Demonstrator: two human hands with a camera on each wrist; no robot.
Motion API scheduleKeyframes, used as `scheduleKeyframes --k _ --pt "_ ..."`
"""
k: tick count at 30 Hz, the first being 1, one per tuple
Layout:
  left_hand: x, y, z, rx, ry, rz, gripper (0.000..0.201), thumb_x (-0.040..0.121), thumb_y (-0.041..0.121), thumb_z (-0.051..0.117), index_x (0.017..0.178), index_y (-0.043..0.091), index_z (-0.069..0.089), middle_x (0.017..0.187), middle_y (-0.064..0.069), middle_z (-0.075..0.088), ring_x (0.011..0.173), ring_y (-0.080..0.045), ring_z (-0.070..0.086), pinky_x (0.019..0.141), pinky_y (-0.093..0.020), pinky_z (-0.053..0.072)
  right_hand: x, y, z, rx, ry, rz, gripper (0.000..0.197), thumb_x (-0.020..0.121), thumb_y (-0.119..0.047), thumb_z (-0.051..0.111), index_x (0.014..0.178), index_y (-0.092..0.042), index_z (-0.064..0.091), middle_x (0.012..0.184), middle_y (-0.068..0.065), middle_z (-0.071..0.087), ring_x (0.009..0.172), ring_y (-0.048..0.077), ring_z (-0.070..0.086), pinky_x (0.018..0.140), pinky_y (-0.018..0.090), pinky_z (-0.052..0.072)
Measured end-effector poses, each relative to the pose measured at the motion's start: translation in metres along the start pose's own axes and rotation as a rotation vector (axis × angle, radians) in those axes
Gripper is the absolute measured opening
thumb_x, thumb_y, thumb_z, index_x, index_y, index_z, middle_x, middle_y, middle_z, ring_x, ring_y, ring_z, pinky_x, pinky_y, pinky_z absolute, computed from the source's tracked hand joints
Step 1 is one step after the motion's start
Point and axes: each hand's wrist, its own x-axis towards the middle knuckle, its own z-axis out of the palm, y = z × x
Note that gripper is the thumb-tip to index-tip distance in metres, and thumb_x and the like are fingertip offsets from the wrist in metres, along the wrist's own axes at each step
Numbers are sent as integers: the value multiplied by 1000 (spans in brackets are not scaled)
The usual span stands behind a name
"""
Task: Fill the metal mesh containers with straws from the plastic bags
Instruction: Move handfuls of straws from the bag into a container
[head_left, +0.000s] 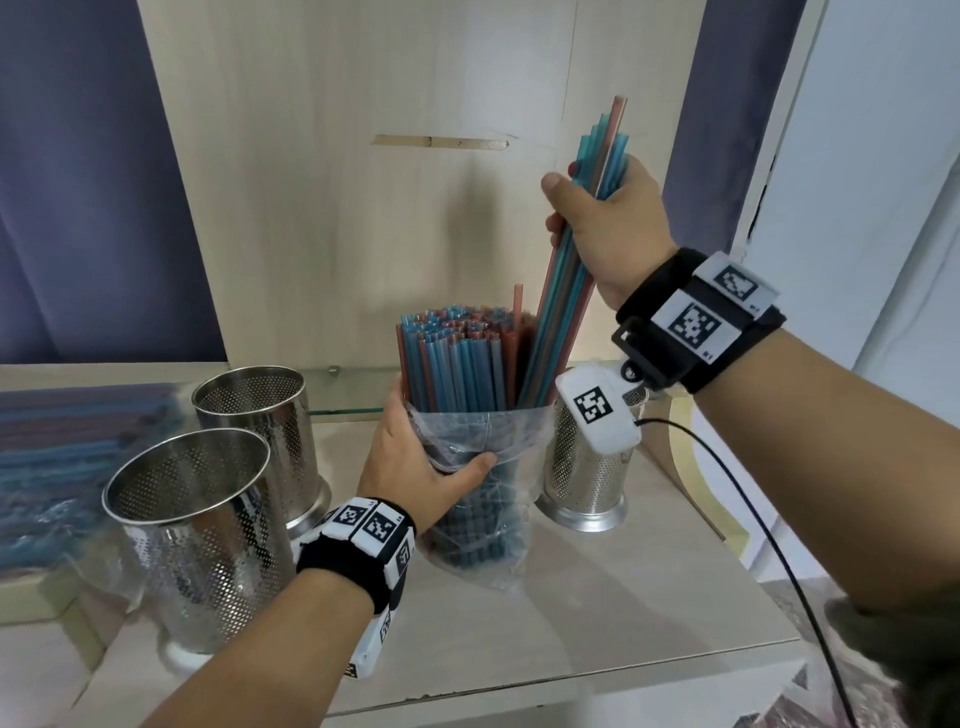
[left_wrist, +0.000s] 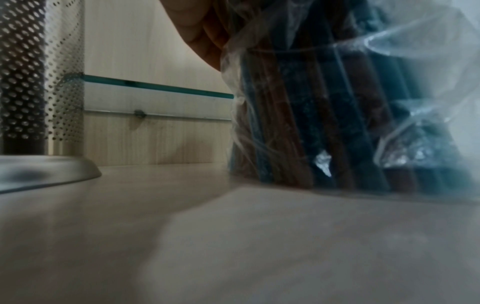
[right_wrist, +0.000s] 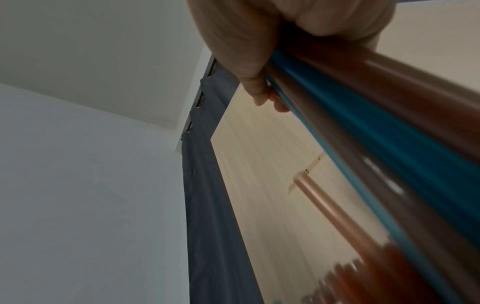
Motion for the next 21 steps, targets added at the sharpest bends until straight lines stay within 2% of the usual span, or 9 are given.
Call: scheduleKeyframes --k 6,11,15,17,21 --pt "0 -1 0 -1 4 15 119 65 48 84 152 12 11 150 -6 38 136 -19 37 98 -16 24 21 -21 -17 60 20 3 17 92 -14 66 92 -10 49 74 2 57 59 11 60 64 31 56" --pt "1 -6 2 20 14 31 119 64 54 82 152 15 11 148 -5 40 134 -21 41 102 -22 31 34 -40 -51 127 98 -19 15 95 -17 64 96 -9 51 77 2 57 65 11 62 69 28 58" --pt "3 -9 3 27 20 42 116 63 57 81 150 18 14 145 -4 44 131 -20 45 103 -29 38 44 -46 -81 145 175 -64 19 94 -20 64 95 -6 50 65 -2 57 60 12 61 65 27 54" --pt "3 -9 3 32 19 39 115 64 57 80 150 17 15 144 -5 44 131 -21 45 102 -27 37 49 -44 -93 111 200 -67 19 93 -22 64 90 -11 50 62 -4 58 59 13 60 65 29 53" --pt "2 -8 4 42 16 29 116 67 53 81 152 14 12 149 -7 39 135 -21 39 99 -20 28 52 -31 -109 92 259 -11 18 91 -25 66 89 -12 53 63 -1 60 61 16 61 65 33 56"
